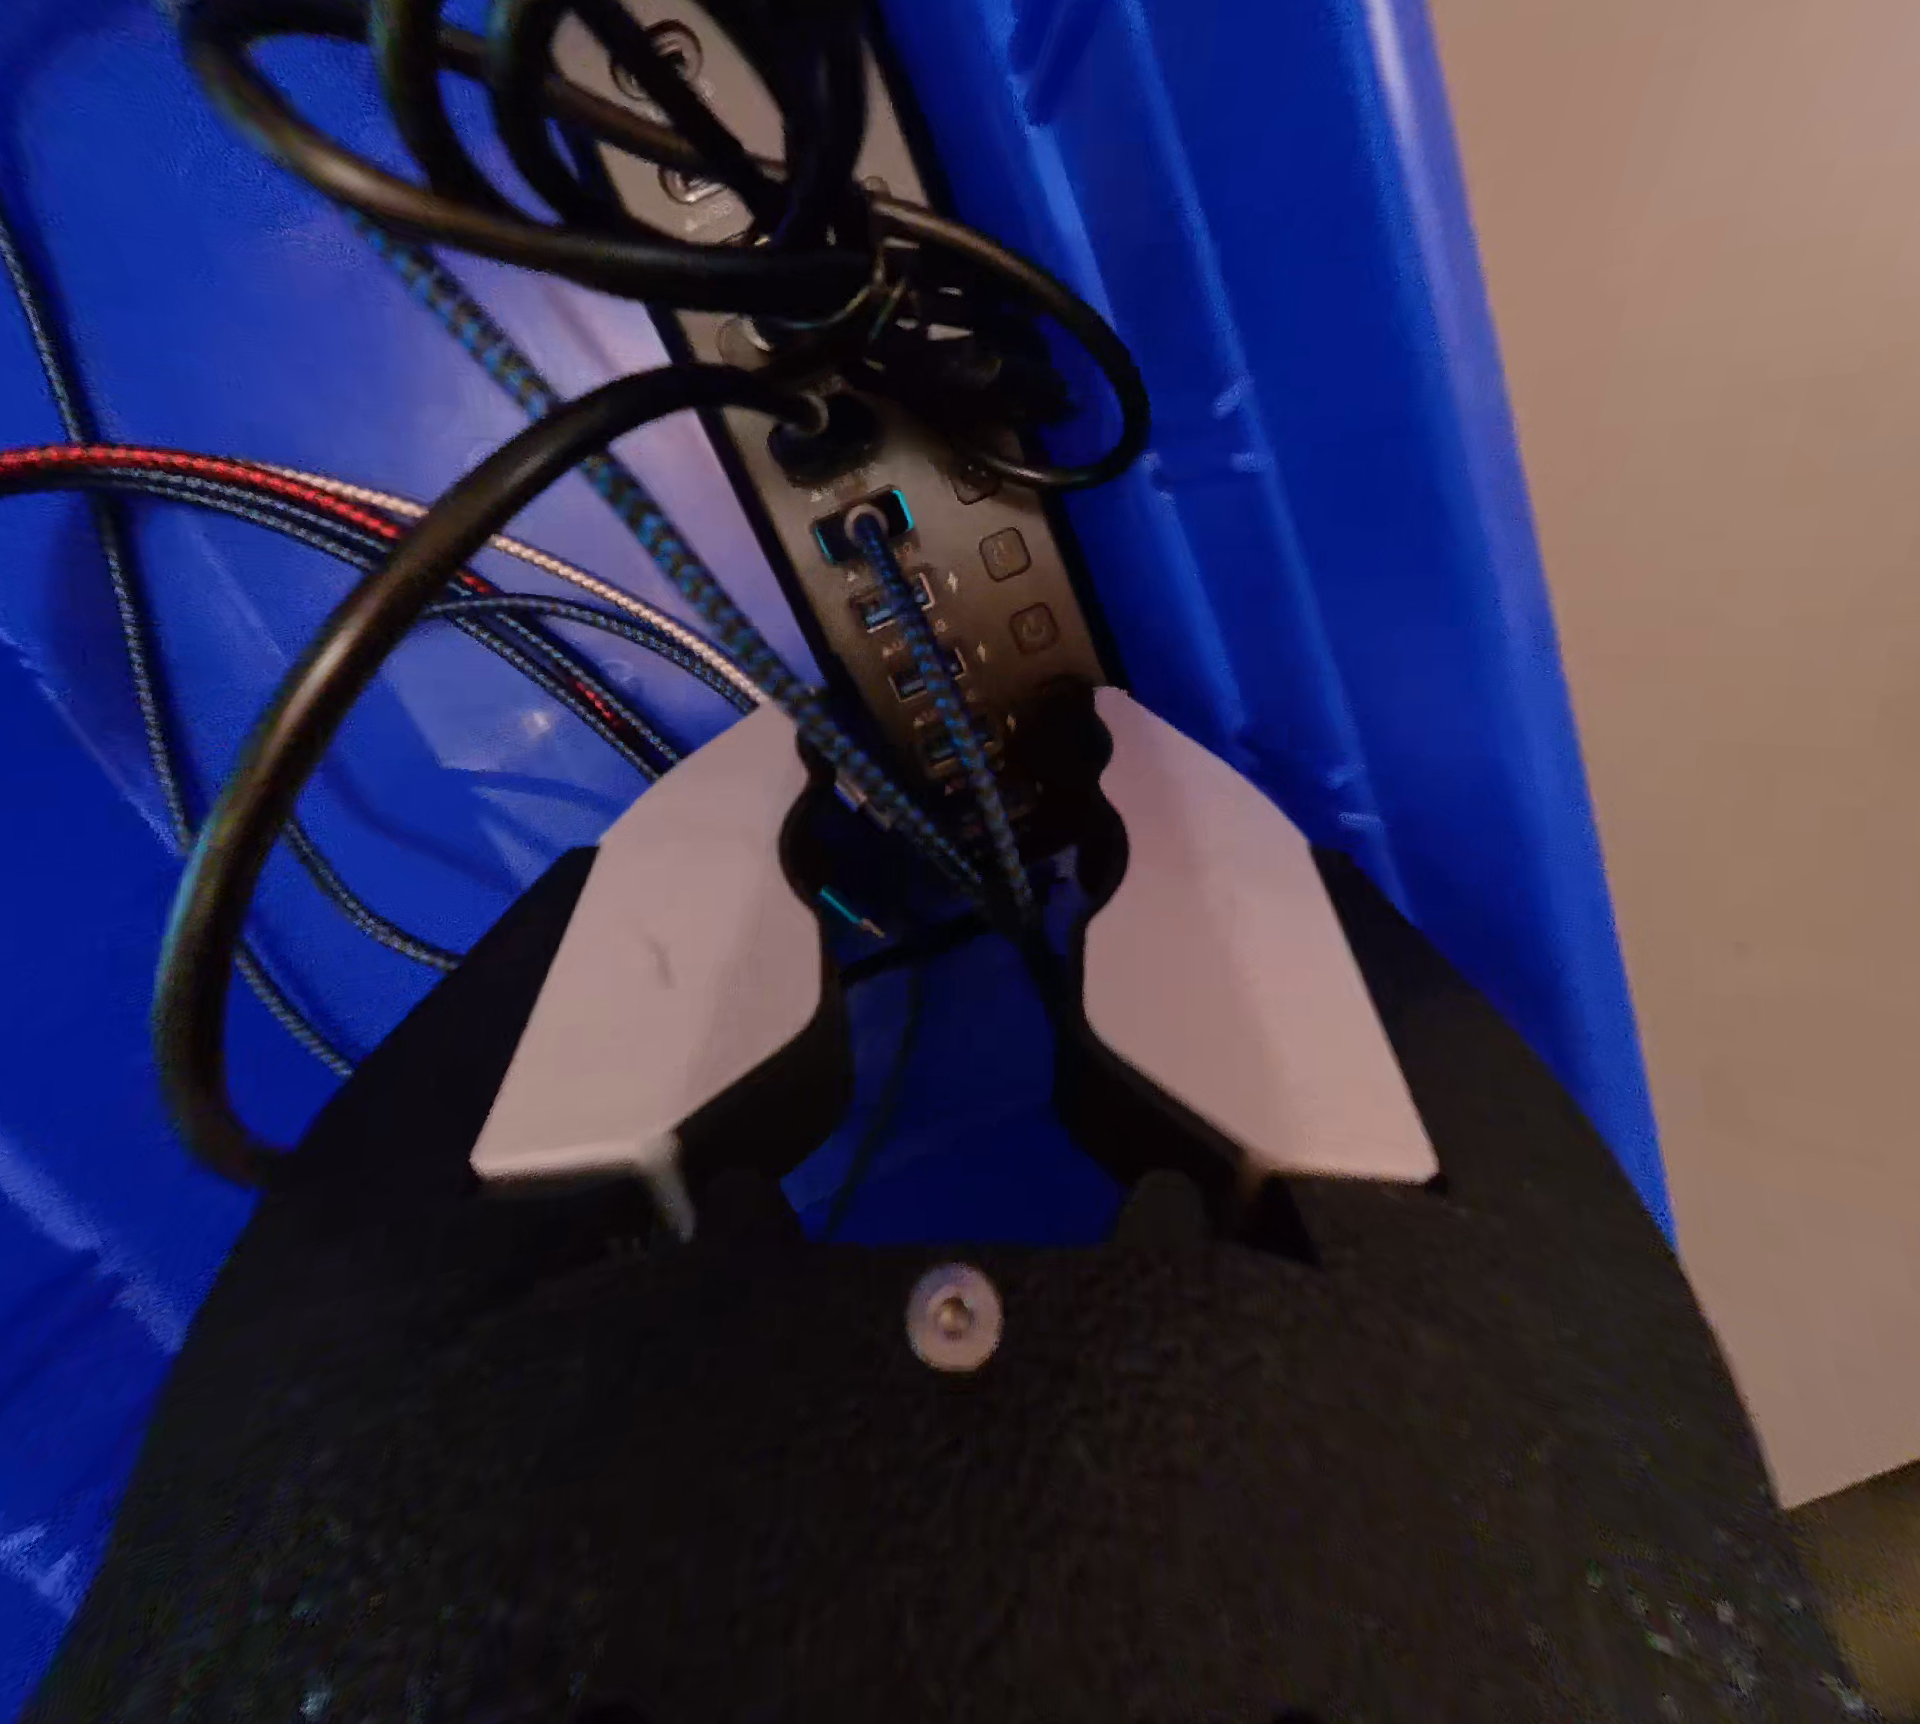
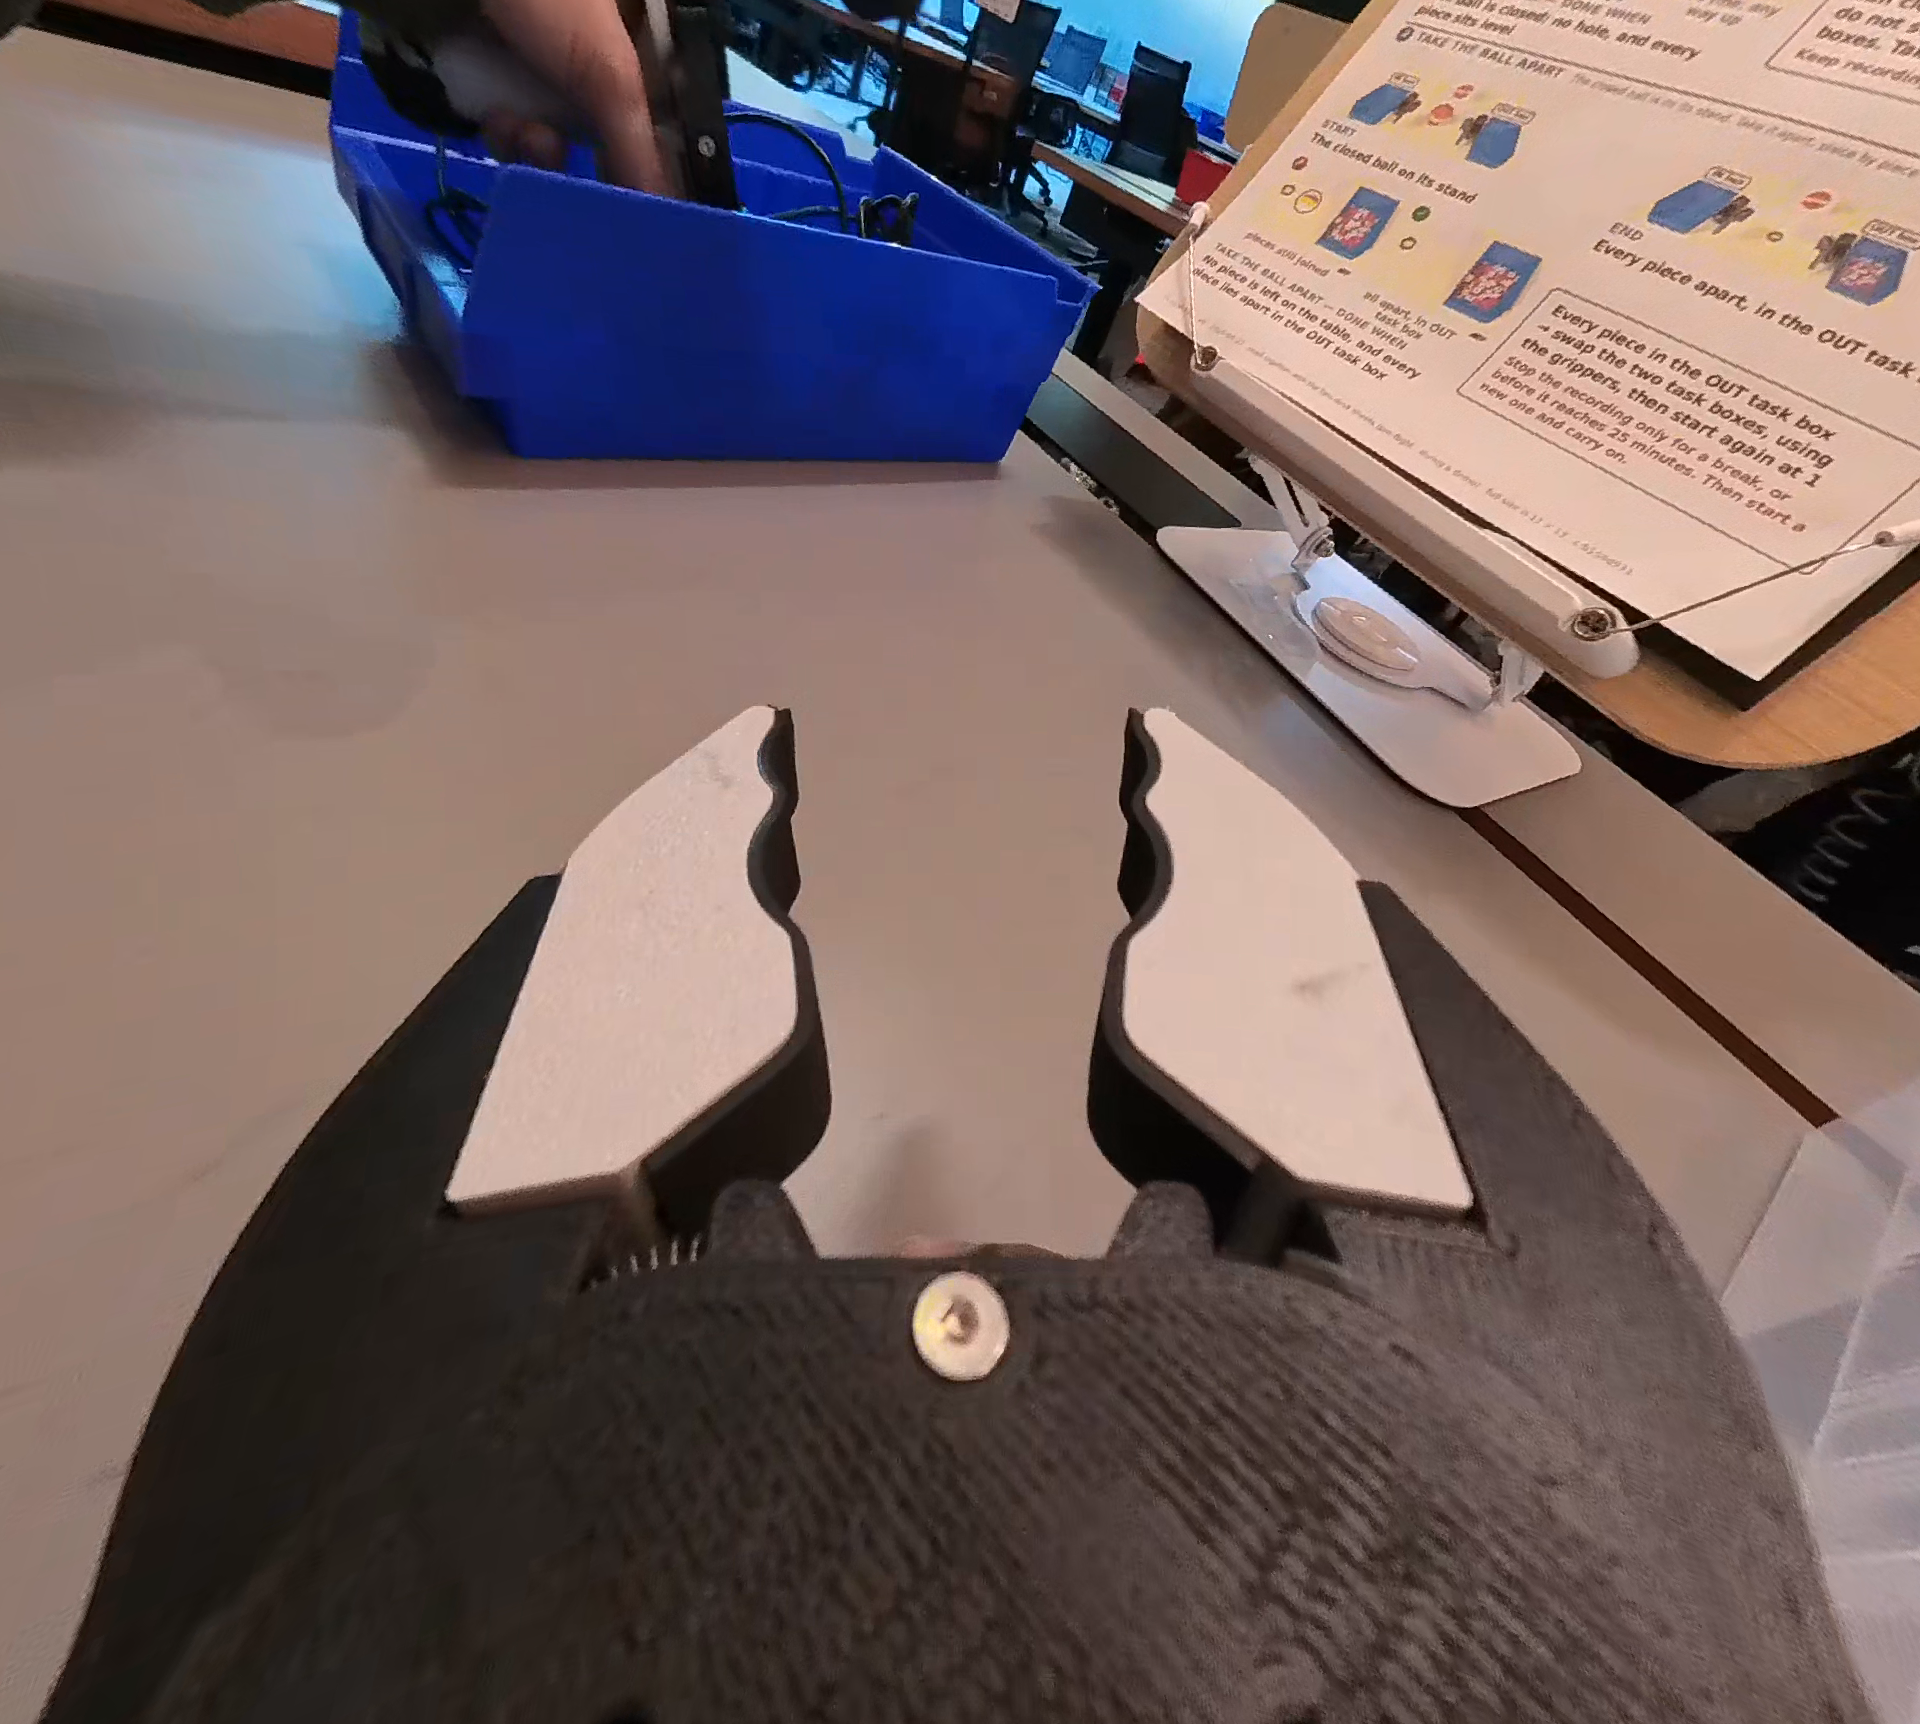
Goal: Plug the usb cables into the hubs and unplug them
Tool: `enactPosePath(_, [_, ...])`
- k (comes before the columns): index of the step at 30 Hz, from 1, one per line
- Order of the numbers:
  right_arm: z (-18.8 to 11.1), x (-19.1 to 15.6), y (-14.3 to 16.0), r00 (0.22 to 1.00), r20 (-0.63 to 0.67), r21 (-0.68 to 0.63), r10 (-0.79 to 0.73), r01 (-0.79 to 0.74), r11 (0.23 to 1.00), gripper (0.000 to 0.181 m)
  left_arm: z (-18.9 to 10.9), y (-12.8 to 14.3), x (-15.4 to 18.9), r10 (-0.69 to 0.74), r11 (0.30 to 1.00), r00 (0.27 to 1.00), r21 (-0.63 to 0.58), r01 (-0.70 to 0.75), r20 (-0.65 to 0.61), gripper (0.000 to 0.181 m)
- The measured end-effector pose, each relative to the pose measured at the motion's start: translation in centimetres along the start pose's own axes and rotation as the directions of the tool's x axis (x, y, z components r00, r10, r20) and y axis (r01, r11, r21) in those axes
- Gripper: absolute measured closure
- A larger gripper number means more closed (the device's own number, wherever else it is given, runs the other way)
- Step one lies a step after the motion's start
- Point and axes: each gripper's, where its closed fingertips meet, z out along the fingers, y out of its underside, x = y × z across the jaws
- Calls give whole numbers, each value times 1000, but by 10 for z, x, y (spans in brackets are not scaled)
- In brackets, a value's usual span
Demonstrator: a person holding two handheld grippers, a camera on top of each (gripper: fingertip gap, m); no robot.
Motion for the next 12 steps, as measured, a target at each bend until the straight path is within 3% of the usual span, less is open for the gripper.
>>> enactPosePath(1, [0,0,0,1000,1,0,6,-6,1000,121,0,1,0,-13,1000,1000,10,13,-18,137])
enactPosePath(4, [0,0,2,1000,4,-5,8,-8,1000,121,-2,5,-7,-58,998,997,14,58,-51,152])
enactPosePath(6, [0,0,4,1000,5,-11,4,-4,1000,121,-5,8,-24,-65,998,998,19,64,20,146])
enactPosePath(12, [2,-2,6,1000,19,-21,6,-5,1000,121,-9,14,5,53,999,993,-5,-54,-107,125])
